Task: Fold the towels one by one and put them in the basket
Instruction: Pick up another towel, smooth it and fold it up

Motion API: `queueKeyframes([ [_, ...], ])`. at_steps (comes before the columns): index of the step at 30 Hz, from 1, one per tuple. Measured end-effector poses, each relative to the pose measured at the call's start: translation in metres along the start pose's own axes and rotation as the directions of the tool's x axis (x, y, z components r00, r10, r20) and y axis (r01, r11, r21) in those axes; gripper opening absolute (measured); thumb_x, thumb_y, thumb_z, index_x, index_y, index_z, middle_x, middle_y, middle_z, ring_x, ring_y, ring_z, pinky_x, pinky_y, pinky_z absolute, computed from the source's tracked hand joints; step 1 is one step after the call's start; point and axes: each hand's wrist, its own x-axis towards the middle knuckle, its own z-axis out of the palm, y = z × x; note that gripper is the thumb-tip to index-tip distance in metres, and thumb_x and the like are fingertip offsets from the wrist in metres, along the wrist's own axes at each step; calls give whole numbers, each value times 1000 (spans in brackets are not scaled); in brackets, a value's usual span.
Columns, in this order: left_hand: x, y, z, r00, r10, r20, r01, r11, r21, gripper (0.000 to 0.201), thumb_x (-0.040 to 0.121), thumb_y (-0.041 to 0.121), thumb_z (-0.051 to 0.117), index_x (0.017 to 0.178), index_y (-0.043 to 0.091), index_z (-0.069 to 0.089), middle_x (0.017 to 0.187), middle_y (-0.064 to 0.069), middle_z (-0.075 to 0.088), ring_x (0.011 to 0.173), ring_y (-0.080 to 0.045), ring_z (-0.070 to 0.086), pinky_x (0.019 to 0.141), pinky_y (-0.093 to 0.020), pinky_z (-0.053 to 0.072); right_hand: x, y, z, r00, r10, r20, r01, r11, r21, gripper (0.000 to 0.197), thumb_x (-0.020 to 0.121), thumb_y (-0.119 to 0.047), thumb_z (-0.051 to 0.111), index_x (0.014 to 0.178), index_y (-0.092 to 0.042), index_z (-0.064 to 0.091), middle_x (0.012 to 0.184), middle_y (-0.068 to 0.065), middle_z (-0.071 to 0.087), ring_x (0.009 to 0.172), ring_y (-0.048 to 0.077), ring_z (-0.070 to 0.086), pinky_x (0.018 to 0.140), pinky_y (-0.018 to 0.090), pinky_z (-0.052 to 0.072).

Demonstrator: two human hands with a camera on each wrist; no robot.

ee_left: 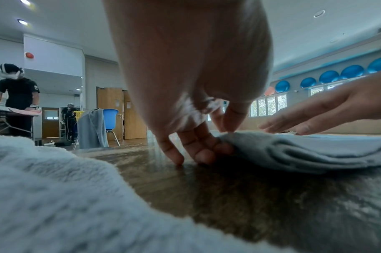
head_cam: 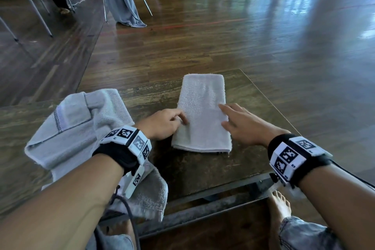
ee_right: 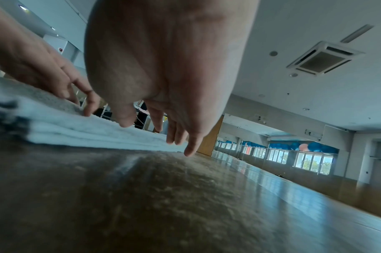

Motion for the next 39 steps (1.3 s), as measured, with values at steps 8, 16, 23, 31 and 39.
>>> queueKeyframes([
  [8, -6, 0, 0, 988, 152, 23, -152, 988, 24, 65, 75, -11, 59, 119, 36, 64, 100, 2, 50, 85, -18, 58, 74, -27, 53, -3, 7, -5, 998, -3, 61, 3, 1000, 7, 77, 89, 5, 49, 155, -32, 34, 155, -4, 32, 138, 19, 40, 110, 26, 36],
  [16, 3, 5, 1, 883, 287, -371, -316, 948, -18, 14, 93, 28, 66, 86, 16, 65, 90, -2, 67, 83, -20, 62, 72, -31, 47, -7, 10, -12, 993, -72, 97, 67, 996, 61, 83, 87, -1, 64, 153, -42, 33, 161, -1, 12, 144, 25, 33, 107, 24, 32],
  [23, 10, 8, 0, 846, 117, -521, -223, 964, -146, 23, 98, 36, 57, 92, 18, 69, 78, 5, 68, 72, -12, 62, 61, -31, 46, -7, 0, -13, 994, -109, -7, 108, 971, 211, 60, 87, -39, 77, 141, -28, 54, 141, -8, 51, 131, 11, 46, 113, 36, 39],
  [31, 26, -4, 0, 919, -159, -361, 109, 982, -154, 54, 83, 36, 67, 42, 16, 37, 37, 5, 33, 31, -9, 28, 37, -23, 25, -3, -13, -26, 981, 78, 175, -171, 764, 621, 21, 96, -33, 68, 98, -12, 70, 79, 2, 79, 65, 22, 75, 55, 28, 58],
  [39, 30, -1, 11, 926, -294, -235, 284, 956, -77, 52, 84, 39, 68, 50, 16, 35, 46, 4, 37, 44, -16, 37, 47, -27, 25, 9, -21, -18, 905, 317, 285, -426, 694, 581, 22, 94, -20, 66, 103, 0, 68, 80, 7, 74, 61, 15, 70, 55, 28, 57],
])
